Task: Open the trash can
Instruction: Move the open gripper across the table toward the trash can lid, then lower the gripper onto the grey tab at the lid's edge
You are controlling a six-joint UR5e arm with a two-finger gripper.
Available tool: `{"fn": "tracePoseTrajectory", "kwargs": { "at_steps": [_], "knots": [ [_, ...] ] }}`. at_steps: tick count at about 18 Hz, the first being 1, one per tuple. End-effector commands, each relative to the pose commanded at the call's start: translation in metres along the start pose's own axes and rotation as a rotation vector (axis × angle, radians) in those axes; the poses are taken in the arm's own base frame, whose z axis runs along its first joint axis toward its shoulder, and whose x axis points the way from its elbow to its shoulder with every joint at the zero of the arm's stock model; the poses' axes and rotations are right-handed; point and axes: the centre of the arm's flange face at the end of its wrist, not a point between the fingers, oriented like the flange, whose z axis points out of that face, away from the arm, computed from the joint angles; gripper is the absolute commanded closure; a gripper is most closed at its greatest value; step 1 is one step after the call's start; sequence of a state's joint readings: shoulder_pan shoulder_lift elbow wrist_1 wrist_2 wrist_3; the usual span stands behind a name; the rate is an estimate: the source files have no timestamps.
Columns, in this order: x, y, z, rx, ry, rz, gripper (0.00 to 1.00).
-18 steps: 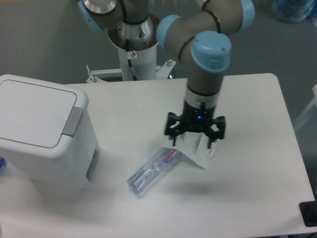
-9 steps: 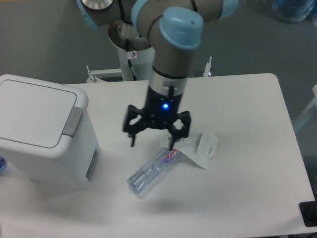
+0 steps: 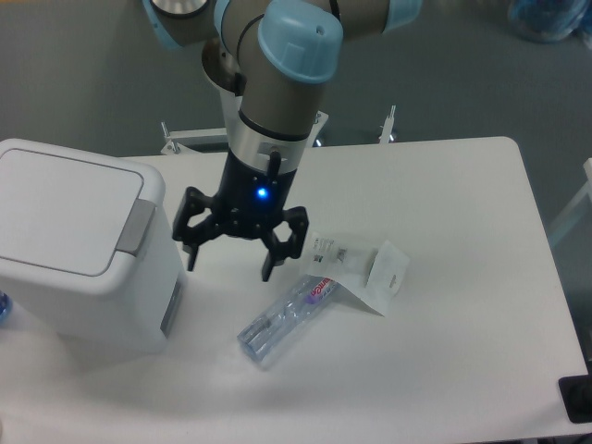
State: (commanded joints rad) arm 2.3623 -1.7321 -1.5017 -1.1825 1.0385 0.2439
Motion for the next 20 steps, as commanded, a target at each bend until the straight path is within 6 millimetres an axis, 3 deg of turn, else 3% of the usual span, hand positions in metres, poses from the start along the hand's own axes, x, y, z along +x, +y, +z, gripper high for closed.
{"fn": "tracePoseTrajectory", "kwargs": {
  "at_steps": [6, 20],
  "knots": [
    [0.011, 0.021, -0.004, -0.025, 0.006, -0.009, 0.0],
    [0.014, 0.034, 0.016, -0.064, 0.013, -0.015, 0.0]
  ]
}}
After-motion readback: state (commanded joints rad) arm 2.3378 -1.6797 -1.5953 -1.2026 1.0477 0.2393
